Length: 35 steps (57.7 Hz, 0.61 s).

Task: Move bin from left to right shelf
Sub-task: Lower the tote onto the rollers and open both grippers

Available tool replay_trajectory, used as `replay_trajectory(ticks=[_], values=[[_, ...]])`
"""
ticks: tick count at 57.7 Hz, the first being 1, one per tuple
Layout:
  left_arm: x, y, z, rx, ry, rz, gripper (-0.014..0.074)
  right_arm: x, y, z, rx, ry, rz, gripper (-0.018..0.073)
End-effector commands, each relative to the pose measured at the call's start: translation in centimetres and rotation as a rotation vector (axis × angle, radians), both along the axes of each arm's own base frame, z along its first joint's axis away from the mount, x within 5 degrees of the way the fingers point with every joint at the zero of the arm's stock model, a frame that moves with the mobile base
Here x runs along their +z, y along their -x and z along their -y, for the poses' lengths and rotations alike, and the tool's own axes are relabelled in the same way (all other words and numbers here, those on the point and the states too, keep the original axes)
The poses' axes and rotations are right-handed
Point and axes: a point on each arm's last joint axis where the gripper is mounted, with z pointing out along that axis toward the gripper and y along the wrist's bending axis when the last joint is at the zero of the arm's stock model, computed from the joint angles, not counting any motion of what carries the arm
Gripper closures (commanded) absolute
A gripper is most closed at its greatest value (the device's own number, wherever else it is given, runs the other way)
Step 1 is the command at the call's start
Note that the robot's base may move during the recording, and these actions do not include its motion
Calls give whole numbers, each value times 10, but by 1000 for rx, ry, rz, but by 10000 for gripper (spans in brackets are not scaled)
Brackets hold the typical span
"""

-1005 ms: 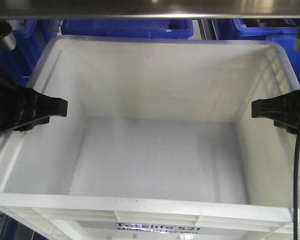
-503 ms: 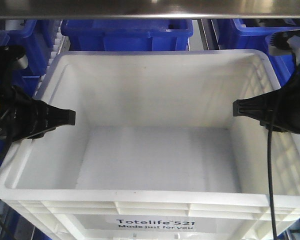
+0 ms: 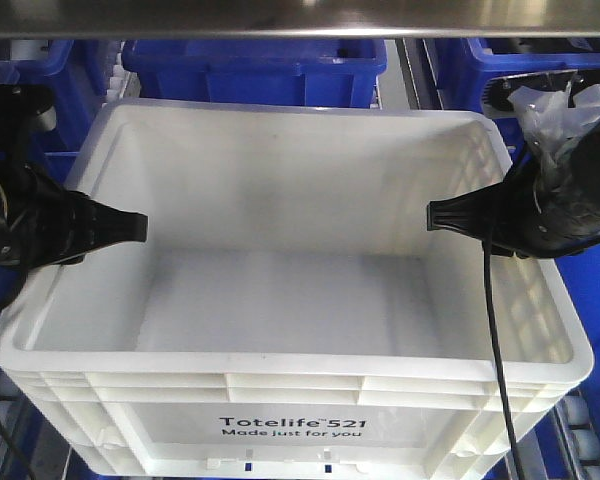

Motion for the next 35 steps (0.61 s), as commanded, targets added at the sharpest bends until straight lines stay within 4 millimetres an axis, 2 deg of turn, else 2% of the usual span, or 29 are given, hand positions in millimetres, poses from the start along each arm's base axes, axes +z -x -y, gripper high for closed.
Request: replay_trajectory(ticks=[1,18,35], values=[[25,-4,12,-72,112,157,592,20,-10,4,-35,-27,149,416],[15,-11,16,-73,93,126,545,16,-17,3,-48,-43,163,338],[10,-14,18,-69,92,104,398,17,-17,2,-42,-53,171,258]])
